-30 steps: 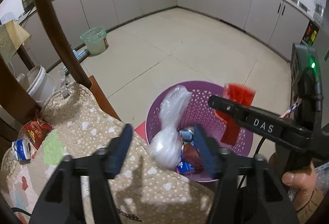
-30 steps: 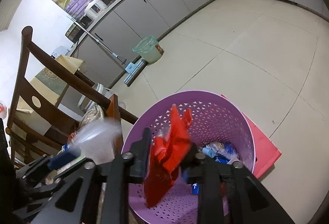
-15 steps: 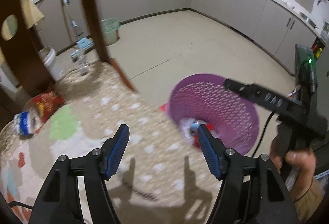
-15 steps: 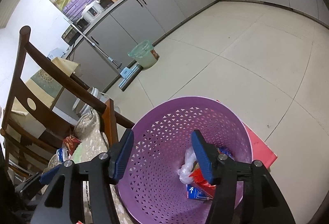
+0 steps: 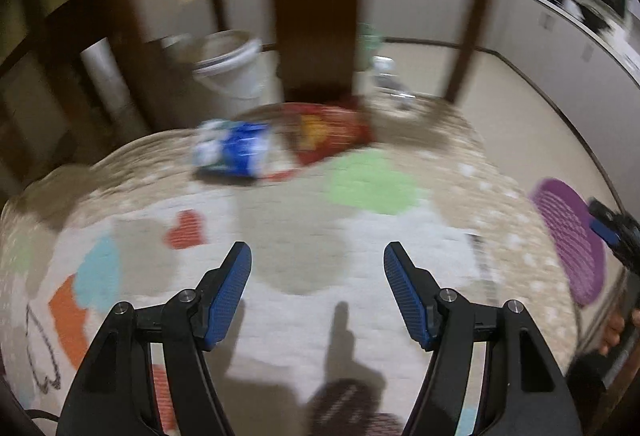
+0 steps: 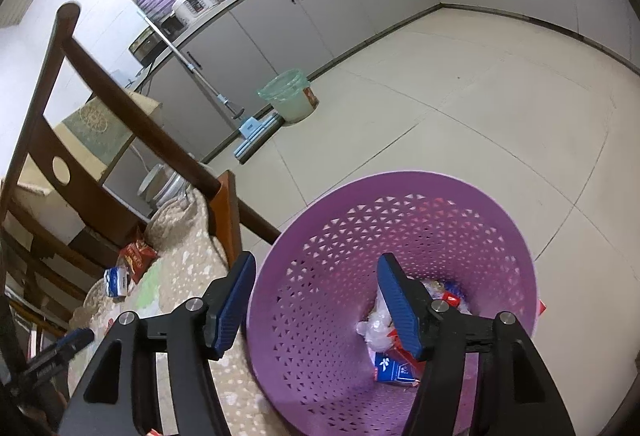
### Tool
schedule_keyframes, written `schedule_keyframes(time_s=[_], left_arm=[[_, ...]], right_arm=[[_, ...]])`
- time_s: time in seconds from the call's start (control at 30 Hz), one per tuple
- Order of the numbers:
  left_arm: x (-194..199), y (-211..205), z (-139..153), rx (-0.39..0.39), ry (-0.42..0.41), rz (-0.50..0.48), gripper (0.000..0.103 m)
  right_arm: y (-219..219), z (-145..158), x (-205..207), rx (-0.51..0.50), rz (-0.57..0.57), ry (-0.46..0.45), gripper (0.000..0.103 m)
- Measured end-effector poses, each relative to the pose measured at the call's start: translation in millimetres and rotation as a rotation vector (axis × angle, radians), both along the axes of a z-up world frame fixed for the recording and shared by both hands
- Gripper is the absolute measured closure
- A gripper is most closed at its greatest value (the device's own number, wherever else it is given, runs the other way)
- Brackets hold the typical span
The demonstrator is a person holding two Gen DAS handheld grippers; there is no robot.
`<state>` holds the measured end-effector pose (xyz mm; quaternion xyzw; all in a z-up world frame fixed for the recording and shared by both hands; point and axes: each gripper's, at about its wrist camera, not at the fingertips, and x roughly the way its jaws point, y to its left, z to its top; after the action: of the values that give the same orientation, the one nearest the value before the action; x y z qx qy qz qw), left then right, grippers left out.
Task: Collect trash
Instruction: 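Move the open left tool toward the blue-white tissue pack on the quilt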
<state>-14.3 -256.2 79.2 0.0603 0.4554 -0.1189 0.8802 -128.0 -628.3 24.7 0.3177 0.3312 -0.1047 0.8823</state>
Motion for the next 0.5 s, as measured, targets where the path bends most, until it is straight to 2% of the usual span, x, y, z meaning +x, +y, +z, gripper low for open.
schedule_keyframes(time_s=[0.13,0.33,0.4,0.5], left_arm=[[24,44,-5,-0.051,0.027,0.106,0.032],[79,68,-13,-0.143,0.052,0.195,0.027],[97,65,-18,-0.13,0.043,0.203,0.026],[116,52,-25,-0.06,0.003,0.176,0.022]], right_arm=[[14,-1,7,-0.023,0.026,0.011,0.035],[30,-2,17,-0.054,0.052,0.026,0.034],[32,-4,20,-0.056,0.057,0.036,0.034],[33,-7,25,-0.054,0.063,0.052,0.034]])
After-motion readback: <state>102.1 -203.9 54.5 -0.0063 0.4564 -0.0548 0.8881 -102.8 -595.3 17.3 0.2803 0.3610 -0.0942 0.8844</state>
